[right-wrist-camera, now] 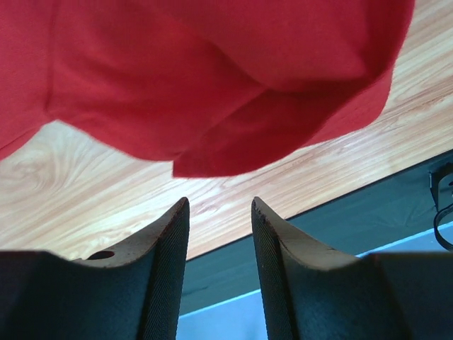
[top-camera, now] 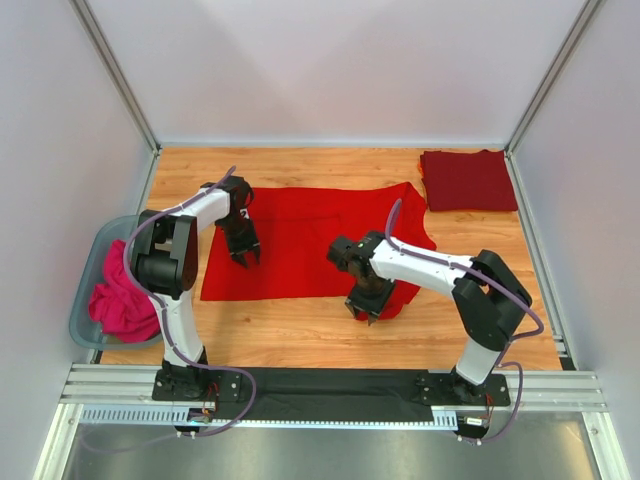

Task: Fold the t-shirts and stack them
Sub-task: Fold the tshirt

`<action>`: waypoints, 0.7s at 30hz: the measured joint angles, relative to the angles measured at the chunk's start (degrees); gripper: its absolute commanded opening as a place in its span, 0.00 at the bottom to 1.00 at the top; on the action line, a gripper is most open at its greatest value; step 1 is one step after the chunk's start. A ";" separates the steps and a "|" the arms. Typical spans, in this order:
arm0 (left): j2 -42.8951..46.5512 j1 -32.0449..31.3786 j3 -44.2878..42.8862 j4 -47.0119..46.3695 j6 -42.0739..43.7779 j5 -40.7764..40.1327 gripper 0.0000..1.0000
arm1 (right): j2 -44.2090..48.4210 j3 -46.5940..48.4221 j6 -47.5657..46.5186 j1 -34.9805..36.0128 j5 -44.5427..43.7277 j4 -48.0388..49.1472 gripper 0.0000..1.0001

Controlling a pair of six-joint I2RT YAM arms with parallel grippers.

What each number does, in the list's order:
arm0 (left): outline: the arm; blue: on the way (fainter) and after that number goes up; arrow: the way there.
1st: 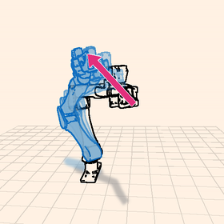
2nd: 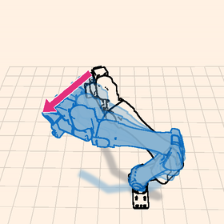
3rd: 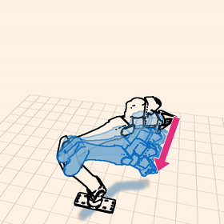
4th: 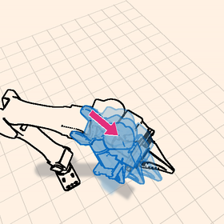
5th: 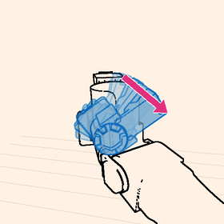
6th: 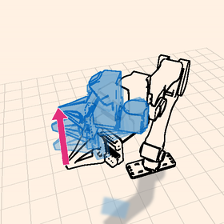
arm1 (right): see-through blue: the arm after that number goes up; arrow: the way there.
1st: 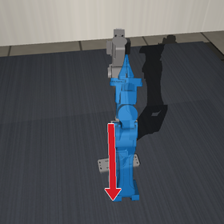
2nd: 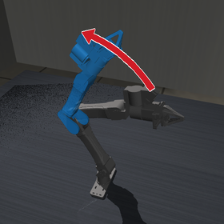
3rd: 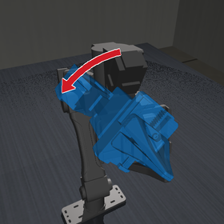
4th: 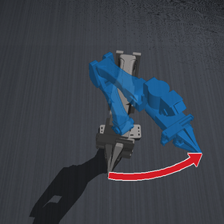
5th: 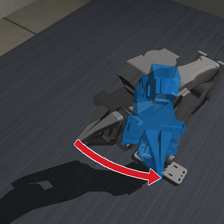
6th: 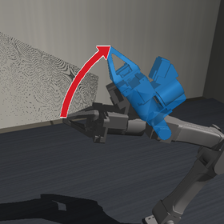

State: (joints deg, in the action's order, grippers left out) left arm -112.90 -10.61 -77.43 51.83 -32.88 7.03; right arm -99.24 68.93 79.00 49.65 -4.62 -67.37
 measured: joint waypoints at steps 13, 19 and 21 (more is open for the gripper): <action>-0.07 0.00 0.00 -0.04 0.07 0.00 0.43 | -2.58 -2.69 5.35 0.59 -0.46 4.72 0.42; -0.11 0.00 0.00 -0.02 0.28 0.02 0.43 | -2.58 -3.06 7.04 0.66 -1.09 5.60 0.42; -0.11 0.00 0.00 -0.02 0.35 0.02 0.43 | -2.58 -3.06 7.41 0.74 -1.33 5.55 0.42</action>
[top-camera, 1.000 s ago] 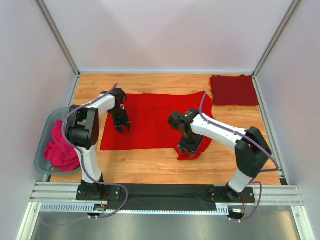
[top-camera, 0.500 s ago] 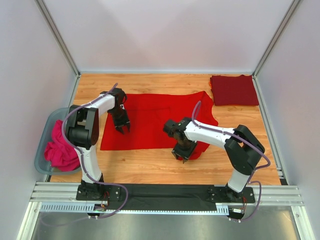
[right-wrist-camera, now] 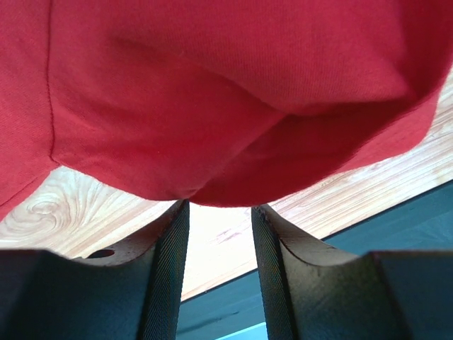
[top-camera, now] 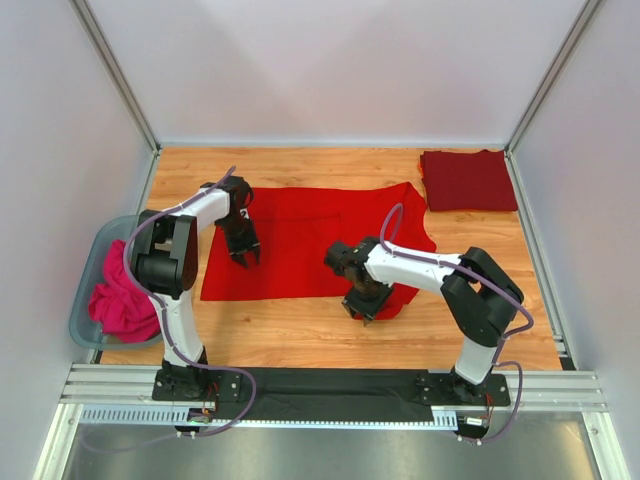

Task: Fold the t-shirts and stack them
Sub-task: Fold the tshirt

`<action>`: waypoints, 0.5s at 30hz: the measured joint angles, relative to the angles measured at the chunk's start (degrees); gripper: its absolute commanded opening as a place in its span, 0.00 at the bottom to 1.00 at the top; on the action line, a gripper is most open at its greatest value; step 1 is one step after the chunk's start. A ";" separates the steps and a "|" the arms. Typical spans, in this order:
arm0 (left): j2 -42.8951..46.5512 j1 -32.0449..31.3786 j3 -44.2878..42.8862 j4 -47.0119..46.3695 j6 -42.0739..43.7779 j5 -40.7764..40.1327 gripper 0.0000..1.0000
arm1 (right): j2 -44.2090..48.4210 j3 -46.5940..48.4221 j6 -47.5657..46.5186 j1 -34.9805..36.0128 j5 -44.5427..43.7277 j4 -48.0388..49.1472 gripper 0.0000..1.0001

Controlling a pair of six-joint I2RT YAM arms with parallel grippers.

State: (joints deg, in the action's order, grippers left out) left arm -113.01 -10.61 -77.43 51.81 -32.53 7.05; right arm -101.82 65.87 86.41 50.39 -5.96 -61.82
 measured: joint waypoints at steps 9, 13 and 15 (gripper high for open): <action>-0.04 0.00 -0.02 0.00 0.55 0.13 0.43 | -0.13 -0.42 1.51 0.07 -1.53 -0.09 0.29; -0.50 0.00 -0.59 0.48 0.61 0.15 0.43 | -0.09 -1.68 1.73 0.07 -2.14 -0.37 0.07; -0.72 0.00 -0.87 0.74 0.72 0.17 0.43 | 0.37 -2.40 1.60 0.07 -2.43 -1.11 0.00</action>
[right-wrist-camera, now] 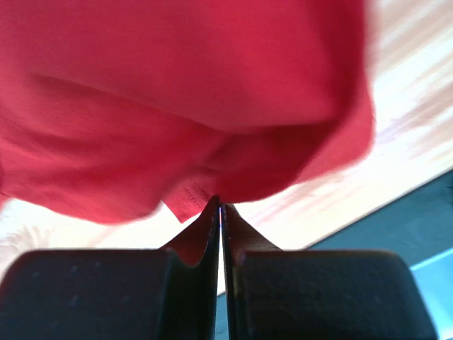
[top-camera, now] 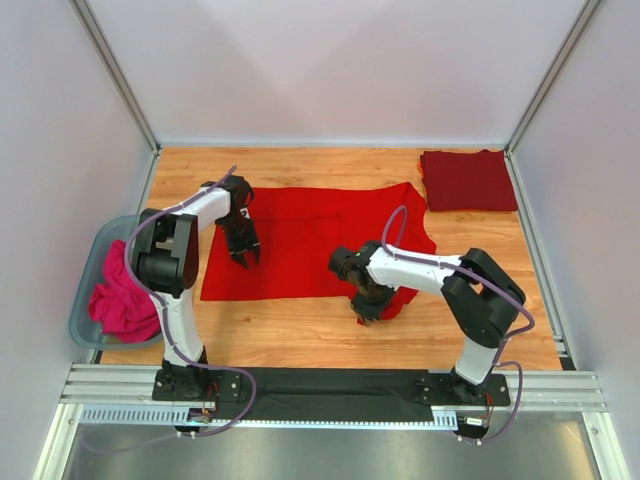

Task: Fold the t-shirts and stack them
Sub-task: Fold the tshirt

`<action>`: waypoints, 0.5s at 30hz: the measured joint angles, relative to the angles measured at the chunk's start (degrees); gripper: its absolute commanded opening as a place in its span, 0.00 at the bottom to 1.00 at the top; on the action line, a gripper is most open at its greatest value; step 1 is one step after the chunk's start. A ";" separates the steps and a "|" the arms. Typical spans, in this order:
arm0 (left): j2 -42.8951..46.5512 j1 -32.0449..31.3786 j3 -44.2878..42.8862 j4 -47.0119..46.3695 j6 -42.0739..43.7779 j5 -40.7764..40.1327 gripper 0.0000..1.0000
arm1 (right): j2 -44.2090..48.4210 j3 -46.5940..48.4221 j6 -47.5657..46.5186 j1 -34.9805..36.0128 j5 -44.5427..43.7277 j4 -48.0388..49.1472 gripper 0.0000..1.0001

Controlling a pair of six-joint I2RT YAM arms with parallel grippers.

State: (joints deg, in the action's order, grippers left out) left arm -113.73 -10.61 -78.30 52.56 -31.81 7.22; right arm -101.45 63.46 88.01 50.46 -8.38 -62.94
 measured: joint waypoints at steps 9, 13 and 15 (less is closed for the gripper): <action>-0.42 0.04 -0.52 0.48 0.09 0.24 0.43 | 21.03 -6.25 -2.67 0.00 -2.67 -7.04 0.00; -0.42 0.04 -0.52 0.48 0.09 0.22 0.43 | 27.02 -10.78 -3.48 0.04 -2.47 -8.90 0.00; -0.42 0.04 -0.52 0.48 0.09 0.22 0.43 | 26.73 -11.96 -3.93 0.04 -2.45 -9.81 0.00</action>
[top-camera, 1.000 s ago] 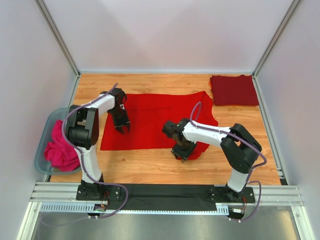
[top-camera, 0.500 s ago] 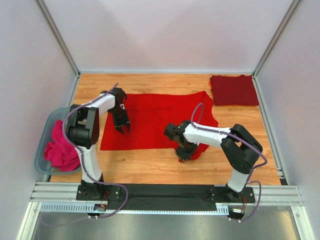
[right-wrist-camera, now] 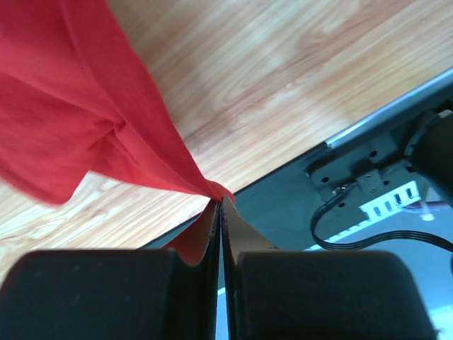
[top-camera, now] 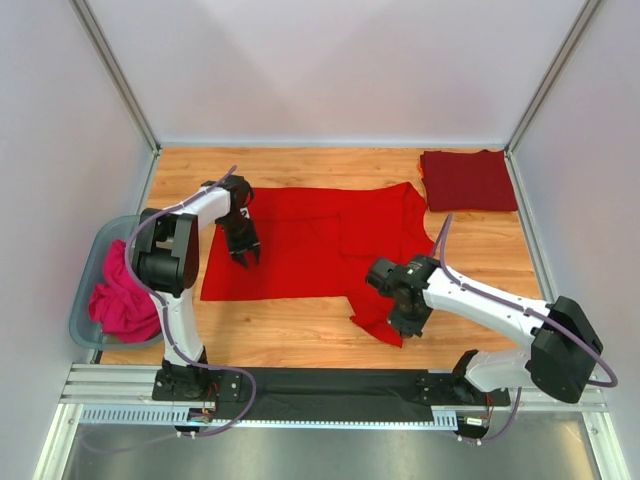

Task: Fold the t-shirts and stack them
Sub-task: Fold the tshirt

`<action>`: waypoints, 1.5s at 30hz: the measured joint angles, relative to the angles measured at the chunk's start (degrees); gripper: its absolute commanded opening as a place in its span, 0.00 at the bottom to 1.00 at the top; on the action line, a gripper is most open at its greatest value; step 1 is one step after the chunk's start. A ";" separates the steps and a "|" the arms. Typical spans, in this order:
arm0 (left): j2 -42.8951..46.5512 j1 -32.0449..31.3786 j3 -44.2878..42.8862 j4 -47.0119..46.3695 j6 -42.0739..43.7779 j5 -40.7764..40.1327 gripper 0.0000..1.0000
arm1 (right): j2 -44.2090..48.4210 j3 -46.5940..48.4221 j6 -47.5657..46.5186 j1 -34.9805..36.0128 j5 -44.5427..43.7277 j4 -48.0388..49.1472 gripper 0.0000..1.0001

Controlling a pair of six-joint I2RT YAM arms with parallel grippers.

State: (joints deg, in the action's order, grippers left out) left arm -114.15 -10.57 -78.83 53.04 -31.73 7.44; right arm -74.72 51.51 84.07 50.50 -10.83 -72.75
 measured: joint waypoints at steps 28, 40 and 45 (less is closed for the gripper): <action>21.16 -0.04 1.27 2.97 0.46 -3.28 0.59 | 1.05 -6.56 -17.07 -3.58 6.88 6.88 0.42; 22.77 2.47 7.65 -0.81 -2.47 1.97 0.57 | 8.46 -17.92 -23.56 -9.94 8.39 12.33 0.45; 23.67 3.17 10.86 -2.75 -3.08 4.15 0.54 | 11.45 -18.97 -26.34 -10.19 9.18 17.62 0.41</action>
State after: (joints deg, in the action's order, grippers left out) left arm -90.48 -7.40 -67.96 50.28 -34.81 11.60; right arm -63.26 32.53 57.74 40.32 -1.65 -55.13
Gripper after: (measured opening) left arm 0.550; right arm 0.429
